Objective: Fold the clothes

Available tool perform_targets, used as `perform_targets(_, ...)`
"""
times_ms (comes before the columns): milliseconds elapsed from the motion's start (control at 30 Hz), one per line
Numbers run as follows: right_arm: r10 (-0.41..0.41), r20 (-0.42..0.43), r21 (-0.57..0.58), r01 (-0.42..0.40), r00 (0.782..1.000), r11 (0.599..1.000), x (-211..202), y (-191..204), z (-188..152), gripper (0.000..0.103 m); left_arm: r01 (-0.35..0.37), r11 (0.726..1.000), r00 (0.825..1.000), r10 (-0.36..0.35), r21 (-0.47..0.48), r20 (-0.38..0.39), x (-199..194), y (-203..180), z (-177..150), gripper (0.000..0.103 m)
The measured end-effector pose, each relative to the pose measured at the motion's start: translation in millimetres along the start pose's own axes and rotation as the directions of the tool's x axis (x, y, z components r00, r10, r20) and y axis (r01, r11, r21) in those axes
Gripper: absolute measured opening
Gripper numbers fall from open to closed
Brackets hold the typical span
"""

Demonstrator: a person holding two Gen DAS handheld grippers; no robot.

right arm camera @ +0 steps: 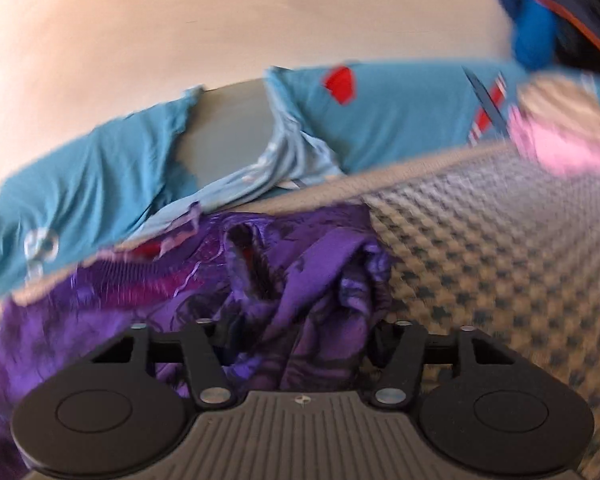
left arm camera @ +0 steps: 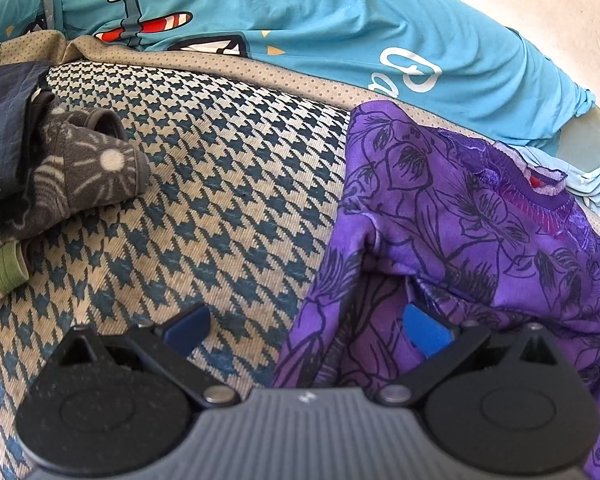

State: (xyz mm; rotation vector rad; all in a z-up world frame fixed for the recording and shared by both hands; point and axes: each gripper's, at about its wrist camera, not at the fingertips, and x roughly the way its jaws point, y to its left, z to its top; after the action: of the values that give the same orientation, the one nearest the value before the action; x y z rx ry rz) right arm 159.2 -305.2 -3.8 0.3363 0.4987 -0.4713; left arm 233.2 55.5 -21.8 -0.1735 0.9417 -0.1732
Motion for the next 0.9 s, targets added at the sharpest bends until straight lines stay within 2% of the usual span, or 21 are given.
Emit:
perform_targets(67, 0.025, -0.035, 0.043, -0.023, 0.999, 0.999, 3, -5, 2, 0.037, 0.003, 1.0, 1.0, -0.003, -0.004, 0.0, 0, 0, 0, 0.103)
perform_targets(167, 0.052, -0.037, 0.039, -0.051, 0.998, 0.998, 0, -2, 3, 0.026, 0.009, 1.0, 1.0, -0.009, -0.013, -0.001, -1, 2, 0, 0.103)
perform_targets(367, 0.081, 0.046, -0.064, -0.078, 0.996, 0.995, -16, 23, 7, 0.021, 0.024, 0.999, 1.0, -0.024, -0.047, -0.005, -3, 7, 1, 0.103)
perform_targets(567, 0.116, 0.117, -0.187, -0.093, 0.986, 0.978, -30, 63, 8, 0.02, 0.018, 0.997, 1.0, -0.016, -0.079, 0.026, -10, 14, 7, 0.103)
perform_targets(667, 0.155, 0.161, -0.296, -0.102, 0.975, 0.95, -41, 90, 3, 0.02, 0.01, 0.995, 0.999, -0.007, -0.098, 0.036, -13, 21, 11, 0.103)
perform_targets(900, 0.298, 0.226, -0.527, -0.141, 0.928, 0.838, -68, 153, -24, 0.019, -0.009, 0.99, 0.998, 0.017, -0.141, 0.06, -22, 38, 17, 0.103)
